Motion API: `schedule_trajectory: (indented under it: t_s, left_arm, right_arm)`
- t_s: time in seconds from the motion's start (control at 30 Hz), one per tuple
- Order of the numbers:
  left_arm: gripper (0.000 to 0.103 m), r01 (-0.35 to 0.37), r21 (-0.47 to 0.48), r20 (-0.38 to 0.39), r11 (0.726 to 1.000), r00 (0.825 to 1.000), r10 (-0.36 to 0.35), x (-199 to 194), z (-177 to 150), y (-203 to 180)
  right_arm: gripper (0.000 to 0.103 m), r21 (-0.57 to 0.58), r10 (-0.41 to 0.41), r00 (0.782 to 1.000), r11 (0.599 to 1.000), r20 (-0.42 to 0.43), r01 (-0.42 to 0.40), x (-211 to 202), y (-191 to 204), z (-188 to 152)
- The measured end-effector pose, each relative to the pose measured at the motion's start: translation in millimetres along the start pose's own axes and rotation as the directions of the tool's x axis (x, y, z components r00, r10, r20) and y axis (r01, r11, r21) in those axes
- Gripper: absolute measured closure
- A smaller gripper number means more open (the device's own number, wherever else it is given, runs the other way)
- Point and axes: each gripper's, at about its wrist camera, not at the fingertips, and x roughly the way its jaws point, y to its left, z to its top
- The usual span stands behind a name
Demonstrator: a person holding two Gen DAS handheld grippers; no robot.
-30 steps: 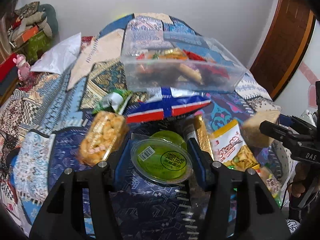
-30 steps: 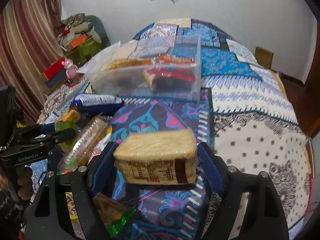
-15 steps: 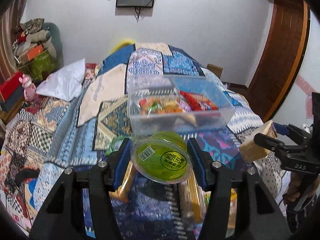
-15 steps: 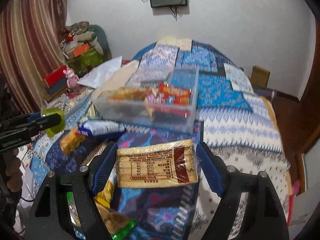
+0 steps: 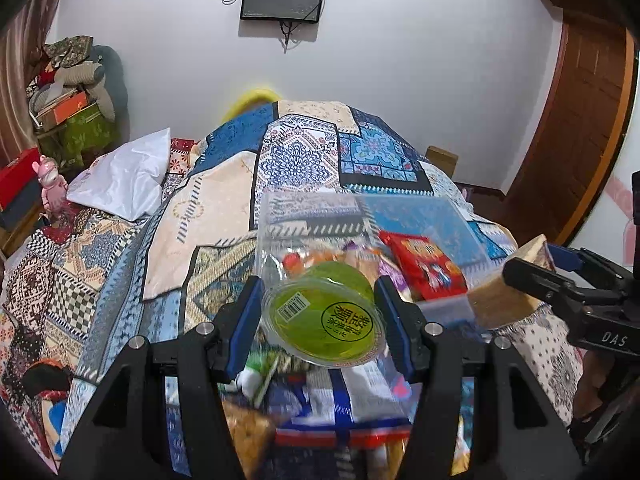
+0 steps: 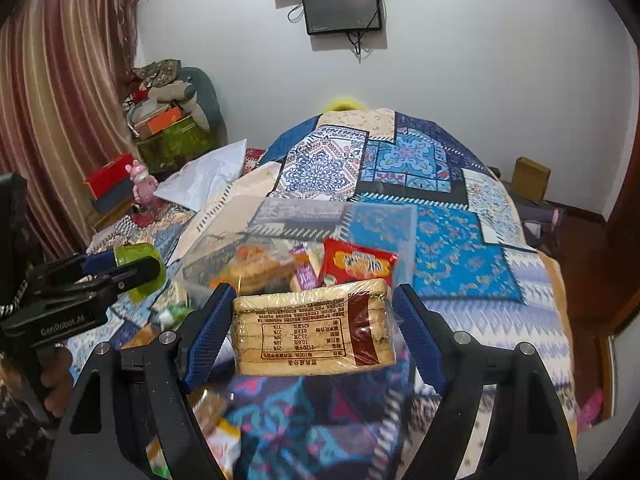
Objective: Organize snacks
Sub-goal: 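Carry the cup and cracker pack into the clear box and release both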
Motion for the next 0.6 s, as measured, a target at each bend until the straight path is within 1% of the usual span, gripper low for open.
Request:
schedule_trajectory:
  t_s: [0.23,0.43,0.47,0.53,0.6]
  left_arm:
    - [0.047,-0.025,-0.013,-0.052,1.000,0.998,0.024,50.0,19.9,12.3]
    - [0.047,-0.038,-0.035,-0.114,0.999,0.993,0.034,83.1,22.6,24.3]
    - [0.047,-0.038,-0.037,-0.122,0.999,0.992,0.033,85.8,21.9,25.1]
    - [0.046,-0.010,-0.036,-0.132,0.999,0.991,0.005,88.5,20.1,24.2]
    - [0.044,0.003,-0.024,-0.134,1.000,0.991,-0.006,86.1,19.4,20.8]
  right_arm:
    - [0.025,0.009,0.008,0.999,1.000,-0.040,-0.007,41.4,3.2,15.8]
    - [0.025,-0.006,0.006,0.997,1.000,-0.082,-0.007,74.4,9.8,22.9]
    - [0.025,0.000,0.009,0.996,1.000,-0.091,-0.009,78.5,9.7,23.0]
    - [0.024,0.012,0.011,0.993,1.000,-0.116,-0.010,85.3,8.7,21.9]
    - [0.024,0.014,0.009,0.990,1.000,-0.138,-0.007,87.8,8.6,19.7]
